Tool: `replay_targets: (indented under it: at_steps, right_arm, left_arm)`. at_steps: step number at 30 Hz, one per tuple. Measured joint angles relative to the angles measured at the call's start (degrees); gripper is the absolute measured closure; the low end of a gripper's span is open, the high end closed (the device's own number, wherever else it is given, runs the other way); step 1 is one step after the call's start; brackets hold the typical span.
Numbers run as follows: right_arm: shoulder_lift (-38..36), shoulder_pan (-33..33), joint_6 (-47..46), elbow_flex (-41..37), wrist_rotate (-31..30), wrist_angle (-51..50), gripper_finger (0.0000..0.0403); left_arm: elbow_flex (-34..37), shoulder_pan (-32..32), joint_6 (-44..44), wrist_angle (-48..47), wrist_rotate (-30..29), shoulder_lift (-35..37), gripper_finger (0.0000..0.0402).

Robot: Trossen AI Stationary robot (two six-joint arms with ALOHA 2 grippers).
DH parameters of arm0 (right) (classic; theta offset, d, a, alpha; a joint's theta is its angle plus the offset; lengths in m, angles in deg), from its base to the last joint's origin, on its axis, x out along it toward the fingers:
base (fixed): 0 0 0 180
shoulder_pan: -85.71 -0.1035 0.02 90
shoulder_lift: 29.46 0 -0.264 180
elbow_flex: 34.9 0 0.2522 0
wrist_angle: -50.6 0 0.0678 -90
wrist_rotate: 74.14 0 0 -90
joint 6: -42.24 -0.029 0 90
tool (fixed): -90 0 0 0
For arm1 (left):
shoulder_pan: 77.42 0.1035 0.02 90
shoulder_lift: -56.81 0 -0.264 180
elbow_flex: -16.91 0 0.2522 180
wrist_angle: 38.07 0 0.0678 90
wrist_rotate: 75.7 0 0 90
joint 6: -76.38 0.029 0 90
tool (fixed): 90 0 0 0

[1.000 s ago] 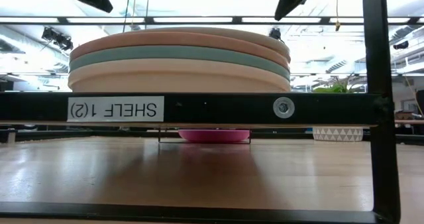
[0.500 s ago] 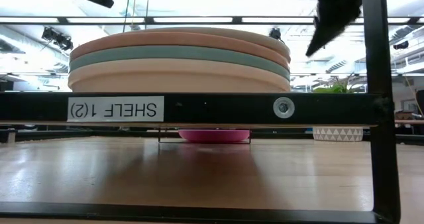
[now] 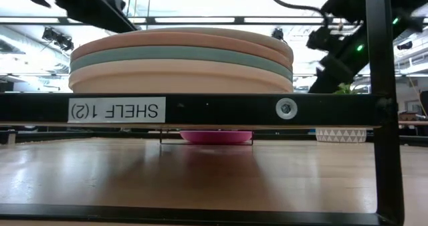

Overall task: Place and stack plates onto a shelf
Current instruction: Stack the pink plate on top of the gray plate

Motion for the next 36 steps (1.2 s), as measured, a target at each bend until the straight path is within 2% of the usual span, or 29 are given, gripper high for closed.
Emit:
replay_targets:
  at_steps: [4,8,13,15,20,25,28,31,36]
  right_arm:
    - [1.79,8.52,6.62,-3.86,9.42,15.14,0.0304]
    - [4.07,16.84,10.44,-4.08,16.99,23.99,0.0304]
    - [10.17,24.28,8.52,-3.99,25.38,37.35,0.0304]
    - [13.63,26.62,7.61,-2.71,28.31,39.65,0.0304]
    - [23.91,31.56,6.17,4.16,36.13,40.06,0.0304]
    - [33.04,33.71,6.19,12.26,42.79,40.13,0.0304]
    - [37.04,34.20,6.44,15.76,44.11,37.82,0.0304]
    - [39.75,34.25,7.92,18.29,42.92,32.95,0.0304]
    - [41.10,34.20,8.72,19.46,41.59,27.84,0.0304]
  left_arm:
    - [2.77,4.99,2.09,6.71,4.98,-0.03,0.0283]
    - [4.17,8.52,3.25,8.05,9.99,-0.03,0.0283]
    - [4.45,9.41,4.64,8.12,10.63,-0.01,0.0283]
    - [4.45,9.04,4.78,8.35,10.94,-0.02,0.0283]
    - [4.40,6.42,4.78,10.38,11.11,0.82,0.0283]
    - [4.37,2.83,4.41,10.44,11.12,1.72,0.0283]
    - [4.42,0.49,2.78,9.31,11.07,2.26,0.0283]
    - [4.42,-1.68,1.45,6.98,11.05,2.91,0.0283]
    - [4.42,-4.03,0.79,5.37,9.10,3.45,0.0283]
